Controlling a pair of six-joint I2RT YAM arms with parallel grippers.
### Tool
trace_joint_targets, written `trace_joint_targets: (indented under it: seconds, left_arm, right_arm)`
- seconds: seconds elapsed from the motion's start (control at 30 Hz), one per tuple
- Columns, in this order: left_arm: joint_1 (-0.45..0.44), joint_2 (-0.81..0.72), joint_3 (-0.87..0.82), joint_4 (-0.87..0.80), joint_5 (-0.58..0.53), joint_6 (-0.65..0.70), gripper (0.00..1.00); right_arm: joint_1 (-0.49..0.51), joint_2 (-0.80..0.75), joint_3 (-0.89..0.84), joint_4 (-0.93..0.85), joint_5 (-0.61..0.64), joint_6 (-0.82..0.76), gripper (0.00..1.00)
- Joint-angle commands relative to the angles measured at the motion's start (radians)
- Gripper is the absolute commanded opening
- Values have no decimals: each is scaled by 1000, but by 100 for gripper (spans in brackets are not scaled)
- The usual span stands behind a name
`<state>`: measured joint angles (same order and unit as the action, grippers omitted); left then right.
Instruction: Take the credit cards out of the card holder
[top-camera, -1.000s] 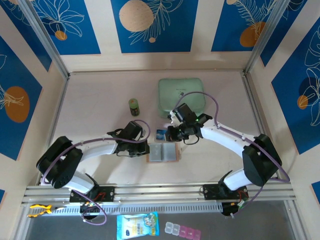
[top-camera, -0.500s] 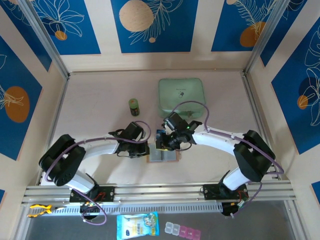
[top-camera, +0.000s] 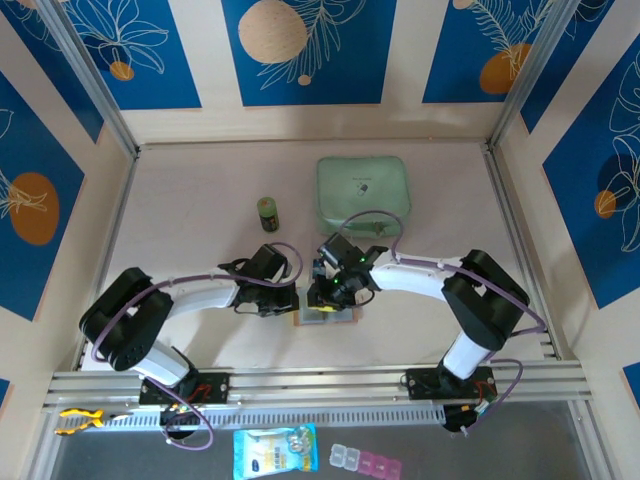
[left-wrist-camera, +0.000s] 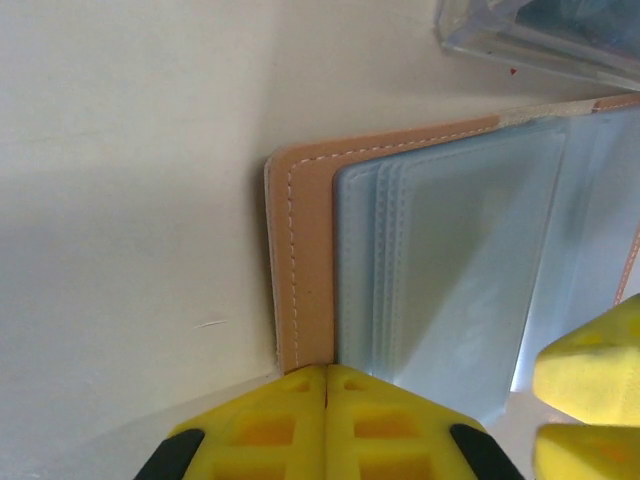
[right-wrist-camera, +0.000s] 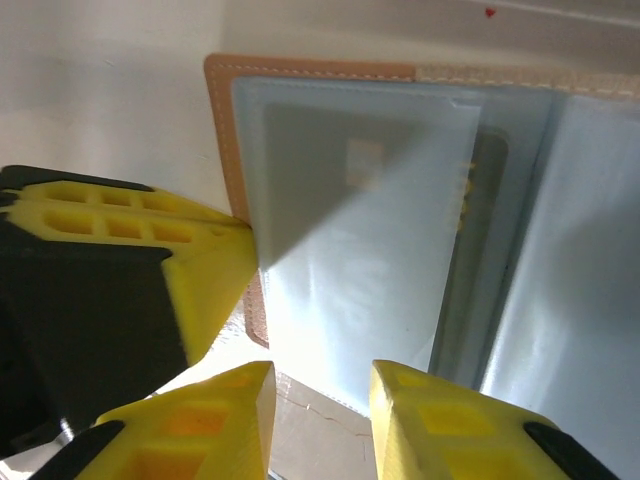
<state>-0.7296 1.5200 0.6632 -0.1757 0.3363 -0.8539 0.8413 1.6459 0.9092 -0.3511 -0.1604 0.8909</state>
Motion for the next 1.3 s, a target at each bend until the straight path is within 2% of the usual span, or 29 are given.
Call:
trace_joint_targets:
  seconds: [0.0,0.63,1.27]
  left_arm:
    - [-8,12,7,-51,-31,21,5]
    - [-8,5,10,-68,-45,23,4]
    - [-7,-18,13,-89,-62,28,4]
  right_arm:
    - [8,24,34,-6,4,-11,28]
    - [9,84,88,-97,76,-50,27]
    - [-16,35,27,-96,82,-57,26]
